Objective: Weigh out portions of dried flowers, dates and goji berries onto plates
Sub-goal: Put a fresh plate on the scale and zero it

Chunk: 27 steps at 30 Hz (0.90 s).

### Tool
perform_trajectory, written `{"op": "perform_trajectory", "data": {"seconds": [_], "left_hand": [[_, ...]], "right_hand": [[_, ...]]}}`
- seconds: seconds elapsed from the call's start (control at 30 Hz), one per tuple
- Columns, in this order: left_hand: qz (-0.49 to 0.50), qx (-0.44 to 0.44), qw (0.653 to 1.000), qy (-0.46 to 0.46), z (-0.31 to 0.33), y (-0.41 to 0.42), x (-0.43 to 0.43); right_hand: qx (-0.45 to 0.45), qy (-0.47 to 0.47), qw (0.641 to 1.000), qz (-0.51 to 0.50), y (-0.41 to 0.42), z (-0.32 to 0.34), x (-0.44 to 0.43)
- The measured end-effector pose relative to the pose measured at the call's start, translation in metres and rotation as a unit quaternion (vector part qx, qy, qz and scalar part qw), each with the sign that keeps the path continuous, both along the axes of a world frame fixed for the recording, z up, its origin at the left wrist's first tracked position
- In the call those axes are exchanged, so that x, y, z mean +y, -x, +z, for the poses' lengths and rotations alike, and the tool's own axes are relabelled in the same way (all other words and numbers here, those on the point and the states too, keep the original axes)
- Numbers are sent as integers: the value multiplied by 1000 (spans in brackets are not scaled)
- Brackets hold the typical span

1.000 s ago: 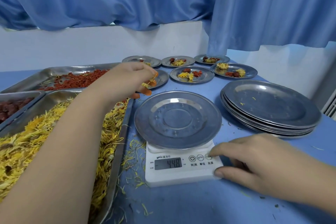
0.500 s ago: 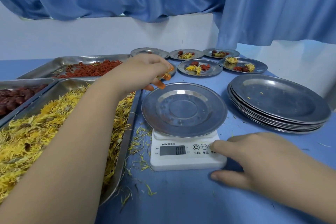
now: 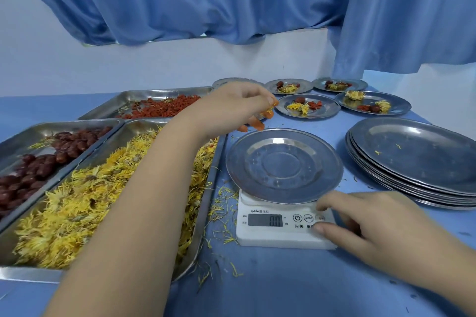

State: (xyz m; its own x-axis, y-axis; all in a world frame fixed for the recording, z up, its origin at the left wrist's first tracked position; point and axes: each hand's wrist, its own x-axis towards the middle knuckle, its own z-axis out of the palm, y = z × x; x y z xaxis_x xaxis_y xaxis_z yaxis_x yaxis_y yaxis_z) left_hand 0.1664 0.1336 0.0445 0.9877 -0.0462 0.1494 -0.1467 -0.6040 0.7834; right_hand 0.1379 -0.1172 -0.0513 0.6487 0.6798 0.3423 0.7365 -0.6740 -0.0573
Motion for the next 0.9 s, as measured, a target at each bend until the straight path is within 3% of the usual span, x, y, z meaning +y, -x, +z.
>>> {"op": "perform_trajectory", "data": {"seconds": [0.2,0.3,0.53,0.63,0.9], "left_hand": [[38,-1,999,2,16,31,30],[58,3,998,-28,22,50,55],[78,39,979,-186,16,95,90],[108,37,962,-248,13,111,99],[207,26,946,-247,23,126,144]], "right_hand": [[6,-23,1000,-5,-3,1,-2],[-32,-42,998,21,4,1,3],[-170,-116,973,108,10,3,16],[-156,-165,966,123,12,10,32],[-149,-174,963,140,20,-1,68]]}}
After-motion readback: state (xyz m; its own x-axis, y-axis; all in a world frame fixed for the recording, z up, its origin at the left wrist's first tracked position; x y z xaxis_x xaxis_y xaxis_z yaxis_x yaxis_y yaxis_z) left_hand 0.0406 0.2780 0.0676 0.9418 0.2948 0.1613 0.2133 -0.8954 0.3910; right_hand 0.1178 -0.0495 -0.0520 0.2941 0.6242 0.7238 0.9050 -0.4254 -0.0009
